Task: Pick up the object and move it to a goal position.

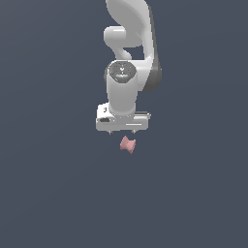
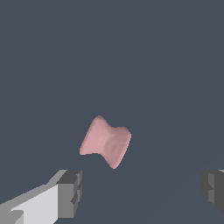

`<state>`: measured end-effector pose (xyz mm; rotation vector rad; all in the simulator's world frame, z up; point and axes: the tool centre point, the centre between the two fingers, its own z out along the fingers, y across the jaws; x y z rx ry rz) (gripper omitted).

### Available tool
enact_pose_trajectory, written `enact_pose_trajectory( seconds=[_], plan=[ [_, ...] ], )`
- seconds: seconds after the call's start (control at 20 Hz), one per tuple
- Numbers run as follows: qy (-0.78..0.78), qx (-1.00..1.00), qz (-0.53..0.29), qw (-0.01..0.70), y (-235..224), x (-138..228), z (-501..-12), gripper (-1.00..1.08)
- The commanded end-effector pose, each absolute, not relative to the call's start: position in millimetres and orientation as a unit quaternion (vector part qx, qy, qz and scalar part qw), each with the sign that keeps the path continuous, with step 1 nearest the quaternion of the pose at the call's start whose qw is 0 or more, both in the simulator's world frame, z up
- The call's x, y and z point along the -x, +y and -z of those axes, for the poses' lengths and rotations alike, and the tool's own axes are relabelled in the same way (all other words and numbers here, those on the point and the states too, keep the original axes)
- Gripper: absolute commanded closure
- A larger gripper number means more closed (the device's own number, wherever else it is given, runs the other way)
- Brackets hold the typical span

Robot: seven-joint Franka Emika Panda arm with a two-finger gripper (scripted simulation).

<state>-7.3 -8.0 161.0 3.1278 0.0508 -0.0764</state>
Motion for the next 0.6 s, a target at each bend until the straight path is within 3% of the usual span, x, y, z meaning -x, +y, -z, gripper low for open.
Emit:
enact_pose_trajectory(
  seconds=[0.0, 0.55],
  plan=[
    [0.013, -1.0, 0.024, 0.006, -7.7, 7.4, -159.9, -0.92],
    [-0.05, -0.999, 0.017, 0.004, 2.1, 8.9, -138.6, -0.92]
  ],
)
